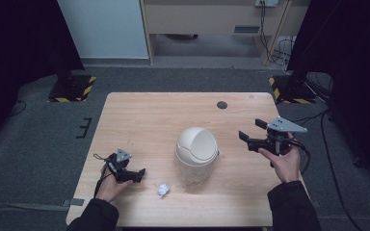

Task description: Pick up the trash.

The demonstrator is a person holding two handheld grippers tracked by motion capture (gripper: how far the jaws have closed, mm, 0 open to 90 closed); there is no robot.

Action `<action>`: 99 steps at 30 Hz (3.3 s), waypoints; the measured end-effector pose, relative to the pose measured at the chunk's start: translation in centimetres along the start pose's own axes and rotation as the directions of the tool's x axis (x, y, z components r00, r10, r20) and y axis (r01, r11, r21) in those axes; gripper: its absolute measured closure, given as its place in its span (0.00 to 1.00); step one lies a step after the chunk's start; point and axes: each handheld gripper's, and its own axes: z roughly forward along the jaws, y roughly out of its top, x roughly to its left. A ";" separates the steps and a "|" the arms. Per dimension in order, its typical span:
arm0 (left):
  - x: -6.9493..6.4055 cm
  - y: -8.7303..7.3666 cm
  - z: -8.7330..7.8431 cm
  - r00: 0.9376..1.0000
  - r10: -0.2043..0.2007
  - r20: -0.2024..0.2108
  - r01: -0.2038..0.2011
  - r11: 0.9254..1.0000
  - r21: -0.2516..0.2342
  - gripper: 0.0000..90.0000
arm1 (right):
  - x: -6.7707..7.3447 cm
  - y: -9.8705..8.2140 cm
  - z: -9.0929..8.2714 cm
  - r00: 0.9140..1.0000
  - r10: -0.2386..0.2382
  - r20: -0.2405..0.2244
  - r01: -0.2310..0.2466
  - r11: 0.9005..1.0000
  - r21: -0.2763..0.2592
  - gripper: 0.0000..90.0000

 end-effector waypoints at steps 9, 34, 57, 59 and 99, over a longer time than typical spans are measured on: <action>0.0 0.0 0.0 1.000 0.000 0.000 0.000 1.000 0.000 0.00 | 1.6 2.0 1.2 0.999 -0.033 -0.043 0.032 0.999 -0.033 0.20; 0.0 0.0 0.0 1.000 0.001 0.000 -0.001 1.000 0.001 0.00 | 5.1 0.3 5.7 0.982 -0.074 -0.174 0.088 0.994 0.073 0.23; 0.0 0.0 0.0 1.000 0.001 0.000 -0.001 1.000 0.001 0.00 | 6.2 -1.1 7.7 0.979 -0.072 -0.191 0.102 0.983 0.150 0.27; 0.0 0.0 0.0 1.000 0.001 0.000 -0.001 1.000 0.001 0.00 | 6.3 -1.1 7.8 0.979 -0.070 -0.192 0.100 0.984 0.148 0.27; 0.0 0.0 0.0 1.000 0.001 0.000 -0.001 1.000 0.001 0.00 | 8.5 2.3 -0.4 0.948 -0.084 -0.306 0.080 0.996 -0.028 0.28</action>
